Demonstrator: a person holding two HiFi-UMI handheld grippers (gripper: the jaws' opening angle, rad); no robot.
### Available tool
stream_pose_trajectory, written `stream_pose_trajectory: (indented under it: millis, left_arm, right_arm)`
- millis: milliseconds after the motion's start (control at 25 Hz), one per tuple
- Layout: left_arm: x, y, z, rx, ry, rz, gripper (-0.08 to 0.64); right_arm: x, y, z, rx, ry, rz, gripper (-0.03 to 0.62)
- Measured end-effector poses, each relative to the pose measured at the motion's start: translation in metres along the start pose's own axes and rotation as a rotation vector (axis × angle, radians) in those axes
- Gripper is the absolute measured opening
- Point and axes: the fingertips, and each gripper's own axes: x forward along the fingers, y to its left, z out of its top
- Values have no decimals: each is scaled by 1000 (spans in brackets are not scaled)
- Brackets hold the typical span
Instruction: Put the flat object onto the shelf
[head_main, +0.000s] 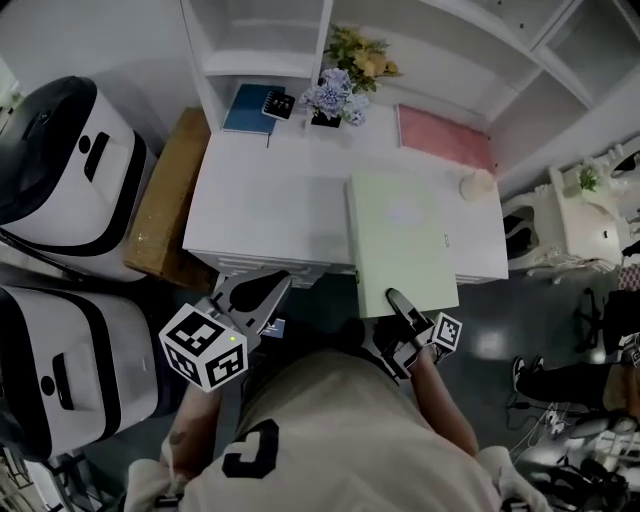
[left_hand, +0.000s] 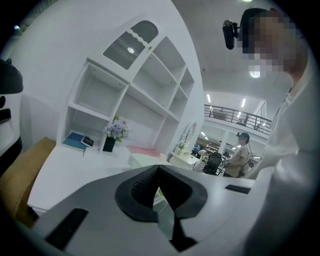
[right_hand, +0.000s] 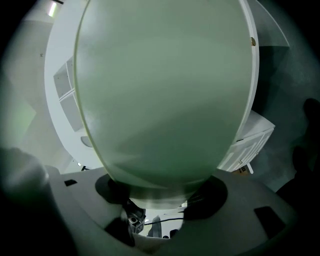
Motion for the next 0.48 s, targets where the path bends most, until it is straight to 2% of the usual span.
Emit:
stream_pose_trajectory:
  millis: [280,480]
  left_arm:
    - [1,1,-8,-11,43,-74,14]
    - [10,-9,-20,-32,66,-128,14]
  right_arm:
    - [-2,19,-15,7,-79,35,291]
    - [0,35,-18,-12,-95,58,293]
